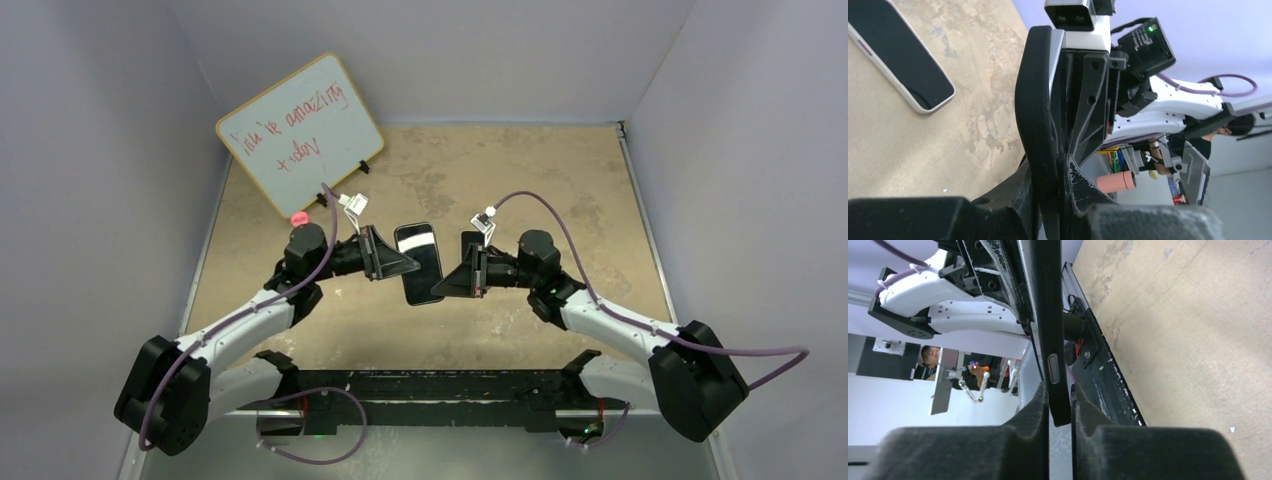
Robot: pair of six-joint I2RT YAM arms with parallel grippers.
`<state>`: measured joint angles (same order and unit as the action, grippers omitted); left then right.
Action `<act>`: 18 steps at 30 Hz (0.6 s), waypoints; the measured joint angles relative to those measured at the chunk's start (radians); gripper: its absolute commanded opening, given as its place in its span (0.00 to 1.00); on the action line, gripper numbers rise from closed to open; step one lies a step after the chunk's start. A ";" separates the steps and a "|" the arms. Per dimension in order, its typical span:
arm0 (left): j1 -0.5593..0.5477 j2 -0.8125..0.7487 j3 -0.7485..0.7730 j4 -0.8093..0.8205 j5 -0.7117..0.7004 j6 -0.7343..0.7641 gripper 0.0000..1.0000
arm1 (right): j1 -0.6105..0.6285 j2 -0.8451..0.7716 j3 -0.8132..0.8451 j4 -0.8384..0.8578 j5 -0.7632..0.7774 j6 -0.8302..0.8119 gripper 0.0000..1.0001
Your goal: Put the phone into the phone case
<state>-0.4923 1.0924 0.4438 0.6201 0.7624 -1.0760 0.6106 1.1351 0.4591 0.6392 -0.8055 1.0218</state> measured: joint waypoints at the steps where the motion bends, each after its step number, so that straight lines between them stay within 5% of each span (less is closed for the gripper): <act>1: 0.000 -0.007 0.012 -0.047 -0.009 0.026 0.00 | 0.000 0.004 0.000 -0.006 -0.002 0.003 0.00; 7: -0.011 -0.058 0.103 -0.323 -0.051 0.180 0.00 | 0.005 0.006 0.000 -0.007 0.009 0.027 0.00; 14: -0.012 -0.063 0.118 -0.364 -0.031 0.229 0.00 | 0.012 0.003 0.000 -0.040 0.041 0.039 0.44; 18: -0.005 -0.091 0.111 -0.386 -0.027 0.262 0.00 | 0.009 -0.018 0.000 -0.065 0.057 0.045 0.53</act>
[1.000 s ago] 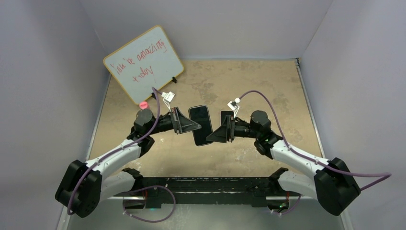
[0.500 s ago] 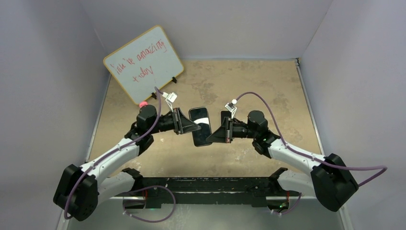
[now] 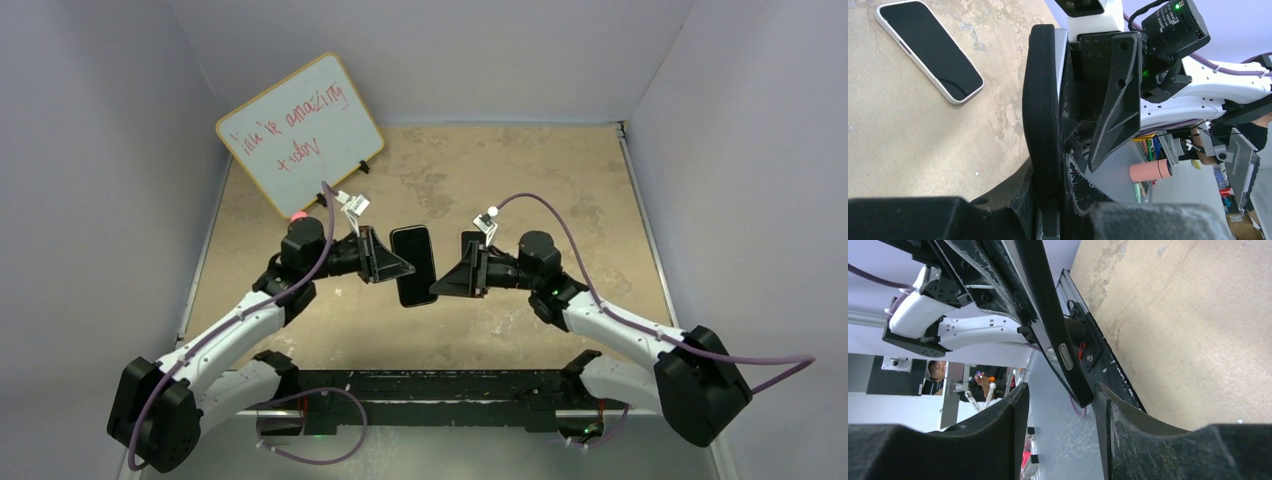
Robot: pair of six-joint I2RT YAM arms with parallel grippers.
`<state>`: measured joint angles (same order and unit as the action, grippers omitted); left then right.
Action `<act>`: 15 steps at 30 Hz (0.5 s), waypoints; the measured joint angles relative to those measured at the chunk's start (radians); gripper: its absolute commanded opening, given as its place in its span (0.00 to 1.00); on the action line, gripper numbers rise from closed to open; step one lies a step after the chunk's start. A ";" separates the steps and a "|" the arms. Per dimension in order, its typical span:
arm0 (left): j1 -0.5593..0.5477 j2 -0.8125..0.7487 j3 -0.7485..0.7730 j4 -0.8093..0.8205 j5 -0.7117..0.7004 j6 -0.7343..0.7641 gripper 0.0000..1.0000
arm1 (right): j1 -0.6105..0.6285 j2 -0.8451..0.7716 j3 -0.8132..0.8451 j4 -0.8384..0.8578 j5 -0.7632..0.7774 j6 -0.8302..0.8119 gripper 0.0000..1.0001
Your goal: Put the phone into the phone case
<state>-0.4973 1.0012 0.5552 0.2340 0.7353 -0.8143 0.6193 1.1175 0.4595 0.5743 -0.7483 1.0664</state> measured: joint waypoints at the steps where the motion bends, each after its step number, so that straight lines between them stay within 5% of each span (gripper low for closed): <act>1: 0.002 -0.008 -0.005 0.003 0.000 -0.003 0.00 | 0.000 -0.005 0.001 0.003 -0.002 0.004 0.54; 8: 0.005 -0.037 -0.050 0.072 0.001 -0.047 0.00 | 0.006 0.022 0.002 0.052 -0.017 0.034 0.65; 10: 0.005 -0.035 -0.061 0.110 0.003 -0.069 0.00 | 0.013 0.035 0.002 0.051 -0.021 0.032 0.57; 15: 0.005 -0.024 -0.065 0.150 0.006 -0.087 0.00 | 0.037 0.063 0.003 0.045 -0.030 0.024 0.13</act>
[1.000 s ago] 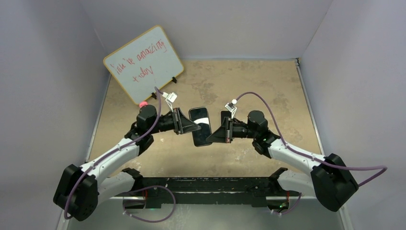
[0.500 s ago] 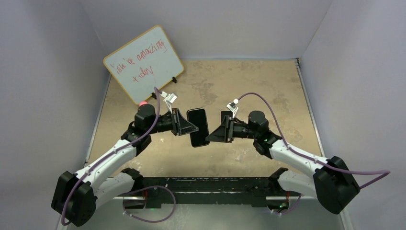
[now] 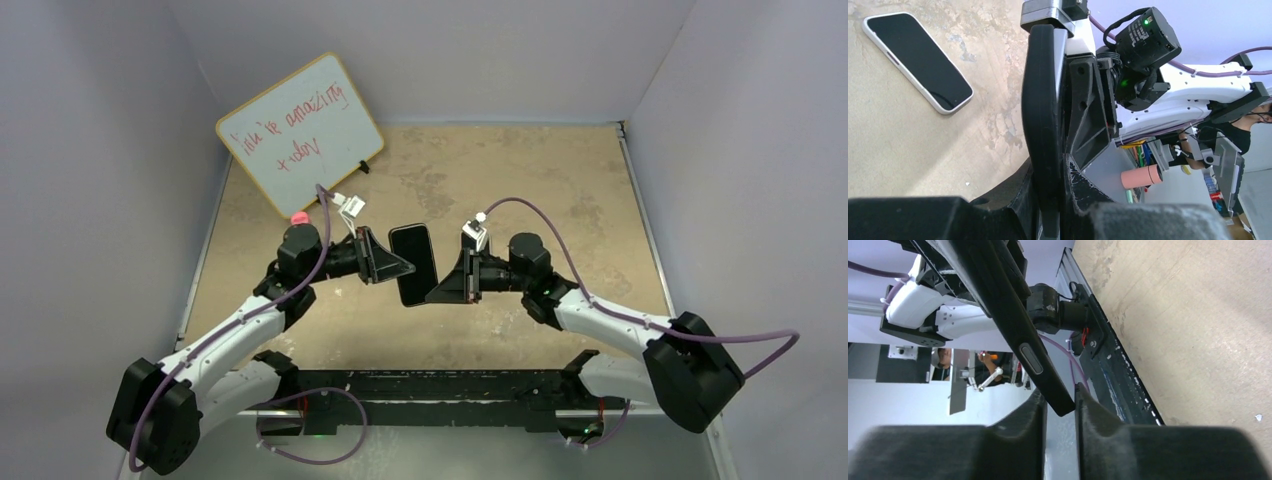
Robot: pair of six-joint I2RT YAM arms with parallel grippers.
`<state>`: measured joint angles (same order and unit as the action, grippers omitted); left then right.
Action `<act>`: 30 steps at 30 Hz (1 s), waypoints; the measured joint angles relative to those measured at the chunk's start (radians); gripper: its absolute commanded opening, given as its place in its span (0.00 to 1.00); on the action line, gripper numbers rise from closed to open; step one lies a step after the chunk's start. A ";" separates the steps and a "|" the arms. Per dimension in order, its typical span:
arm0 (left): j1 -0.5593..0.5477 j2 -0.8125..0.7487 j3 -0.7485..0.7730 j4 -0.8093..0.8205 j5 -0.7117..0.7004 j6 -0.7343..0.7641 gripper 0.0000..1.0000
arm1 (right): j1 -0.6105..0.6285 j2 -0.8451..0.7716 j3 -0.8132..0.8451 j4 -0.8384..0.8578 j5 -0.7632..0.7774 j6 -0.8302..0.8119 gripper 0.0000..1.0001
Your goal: Put the phone into the phone case
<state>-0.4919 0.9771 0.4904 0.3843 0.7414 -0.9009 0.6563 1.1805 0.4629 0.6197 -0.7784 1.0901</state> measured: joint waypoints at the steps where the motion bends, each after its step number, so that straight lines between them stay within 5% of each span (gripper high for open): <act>1: 0.000 0.000 0.000 -0.005 -0.003 0.005 0.00 | 0.001 0.002 0.000 -0.001 0.000 -0.002 0.05; 2: 0.000 -0.001 0.000 -0.013 -0.008 0.009 0.00 | 0.003 0.004 0.000 -0.005 -0.005 -0.002 0.00; 6: 0.002 -0.005 0.012 -0.083 -0.036 0.015 0.00 | 0.006 0.005 0.000 -0.001 -0.013 -0.018 0.05; 11: 0.001 -0.008 0.020 -0.087 -0.016 0.032 0.00 | 0.006 -0.009 0.000 -0.027 0.002 -0.043 0.56; 15: 0.001 -0.008 0.034 -0.138 0.024 0.098 0.00 | 0.005 -0.119 0.021 -0.171 0.039 -0.129 0.80; 24: 0.001 -0.038 0.046 -0.174 0.208 0.160 0.00 | 0.000 -0.251 0.167 -0.330 0.108 -0.279 0.95; 30: 0.000 -0.063 0.027 -0.127 0.294 0.152 0.00 | -0.001 -0.175 0.216 -0.380 0.098 -0.326 0.85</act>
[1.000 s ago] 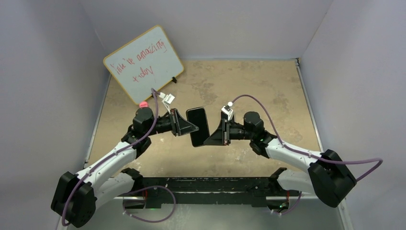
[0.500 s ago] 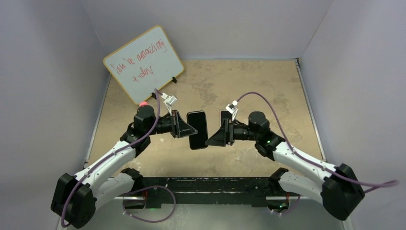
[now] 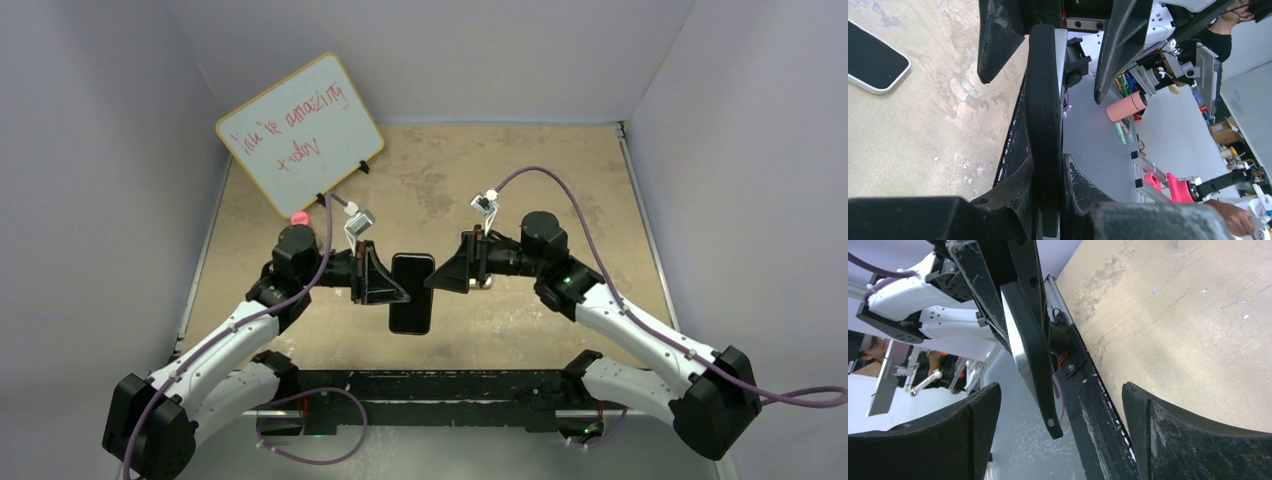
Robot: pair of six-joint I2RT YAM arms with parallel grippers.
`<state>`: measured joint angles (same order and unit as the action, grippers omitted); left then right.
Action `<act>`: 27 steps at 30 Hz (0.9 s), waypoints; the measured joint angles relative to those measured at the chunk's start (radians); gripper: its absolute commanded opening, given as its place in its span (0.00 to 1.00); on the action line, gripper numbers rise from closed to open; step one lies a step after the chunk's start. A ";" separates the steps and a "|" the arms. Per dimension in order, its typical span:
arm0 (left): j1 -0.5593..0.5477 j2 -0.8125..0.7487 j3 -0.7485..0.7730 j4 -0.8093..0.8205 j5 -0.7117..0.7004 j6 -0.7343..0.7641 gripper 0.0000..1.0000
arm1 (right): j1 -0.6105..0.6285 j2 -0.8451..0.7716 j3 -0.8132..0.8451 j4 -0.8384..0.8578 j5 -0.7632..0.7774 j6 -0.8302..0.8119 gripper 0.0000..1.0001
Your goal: Put the phone into the phone case
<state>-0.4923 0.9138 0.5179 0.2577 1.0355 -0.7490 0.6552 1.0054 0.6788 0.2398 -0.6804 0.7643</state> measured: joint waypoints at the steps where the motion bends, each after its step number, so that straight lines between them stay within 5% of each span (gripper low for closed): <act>1: 0.000 -0.003 -0.003 0.006 0.010 0.000 0.00 | 0.000 0.013 0.011 -0.005 -0.008 -0.005 0.81; 9: -0.001 0.004 -0.010 -0.013 0.027 0.014 0.00 | 0.000 0.089 0.081 0.038 -0.064 -0.005 0.51; 12: -0.001 0.014 -0.010 -0.056 0.018 0.040 0.00 | 0.000 0.103 0.084 0.056 -0.072 -0.002 0.14; 14: -0.002 0.026 -0.003 -0.082 0.017 0.065 0.00 | -0.002 0.114 0.085 0.045 -0.067 -0.010 0.00; 22: -0.009 0.115 0.091 -0.293 -0.067 0.169 0.00 | -0.007 0.122 0.108 -0.058 0.016 -0.105 0.00; 27: -0.015 0.110 0.088 -0.299 -0.086 0.168 0.00 | -0.006 0.122 0.108 -0.087 0.039 -0.119 0.43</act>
<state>-0.5072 1.0237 0.6060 -0.0410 0.9497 -0.5808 0.6491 1.1271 0.7872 0.1532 -0.6415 0.6456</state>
